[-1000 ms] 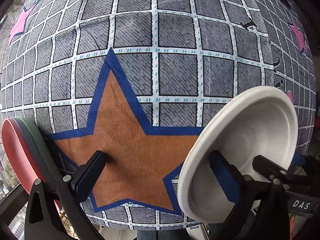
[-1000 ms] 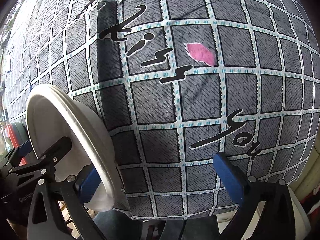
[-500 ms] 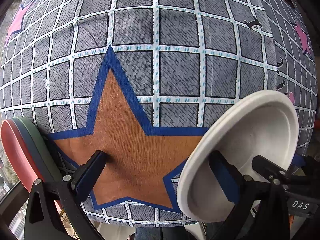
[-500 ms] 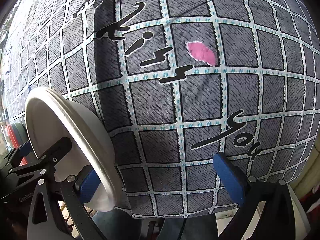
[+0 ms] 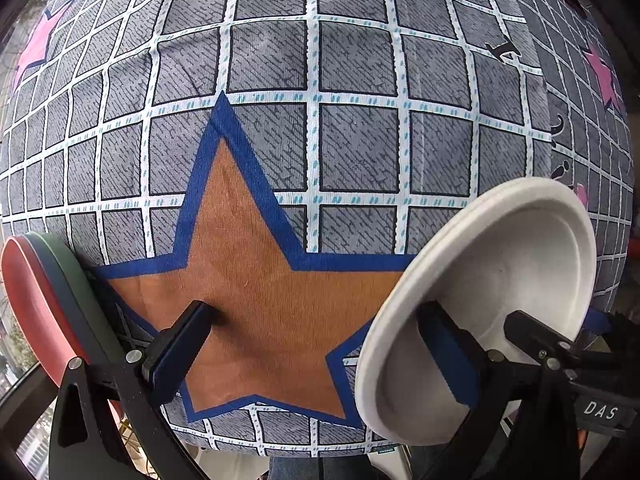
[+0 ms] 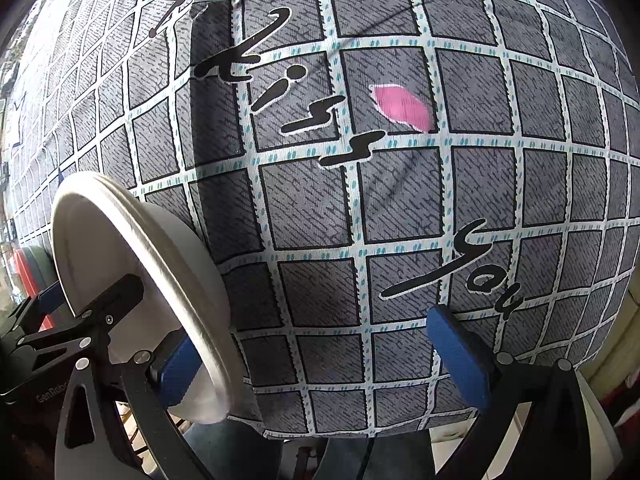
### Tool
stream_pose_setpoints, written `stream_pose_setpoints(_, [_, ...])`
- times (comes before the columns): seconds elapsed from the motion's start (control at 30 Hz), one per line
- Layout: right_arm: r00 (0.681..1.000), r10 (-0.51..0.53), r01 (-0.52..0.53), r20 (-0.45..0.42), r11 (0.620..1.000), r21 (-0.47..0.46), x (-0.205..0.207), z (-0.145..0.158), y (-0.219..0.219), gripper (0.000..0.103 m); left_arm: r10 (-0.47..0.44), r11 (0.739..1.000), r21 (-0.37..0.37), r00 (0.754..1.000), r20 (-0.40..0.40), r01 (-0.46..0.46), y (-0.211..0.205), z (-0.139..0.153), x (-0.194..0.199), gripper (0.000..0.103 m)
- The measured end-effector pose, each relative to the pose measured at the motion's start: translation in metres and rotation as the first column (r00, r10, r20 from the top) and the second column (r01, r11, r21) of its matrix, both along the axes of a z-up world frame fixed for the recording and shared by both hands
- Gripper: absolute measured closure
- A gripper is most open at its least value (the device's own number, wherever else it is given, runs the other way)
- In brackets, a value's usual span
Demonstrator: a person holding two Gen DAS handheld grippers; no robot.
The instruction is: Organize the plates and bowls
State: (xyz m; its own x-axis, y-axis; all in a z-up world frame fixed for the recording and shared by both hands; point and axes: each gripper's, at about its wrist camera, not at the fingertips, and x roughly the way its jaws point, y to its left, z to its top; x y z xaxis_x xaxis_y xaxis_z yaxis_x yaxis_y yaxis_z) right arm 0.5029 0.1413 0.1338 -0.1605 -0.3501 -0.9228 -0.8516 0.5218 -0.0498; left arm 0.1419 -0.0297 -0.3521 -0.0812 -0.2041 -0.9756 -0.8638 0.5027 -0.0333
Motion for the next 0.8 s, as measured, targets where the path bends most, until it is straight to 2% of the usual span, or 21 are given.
stream_pose_setpoints(0.8, [1.000,-0.025,0.025,0.010,1.000,0.016,-0.015,0.007,-0.026,0.000,-0.001,1.000,0.004,1.000,0.006,0.001,-0.001,0.005,-0.001,0.000])
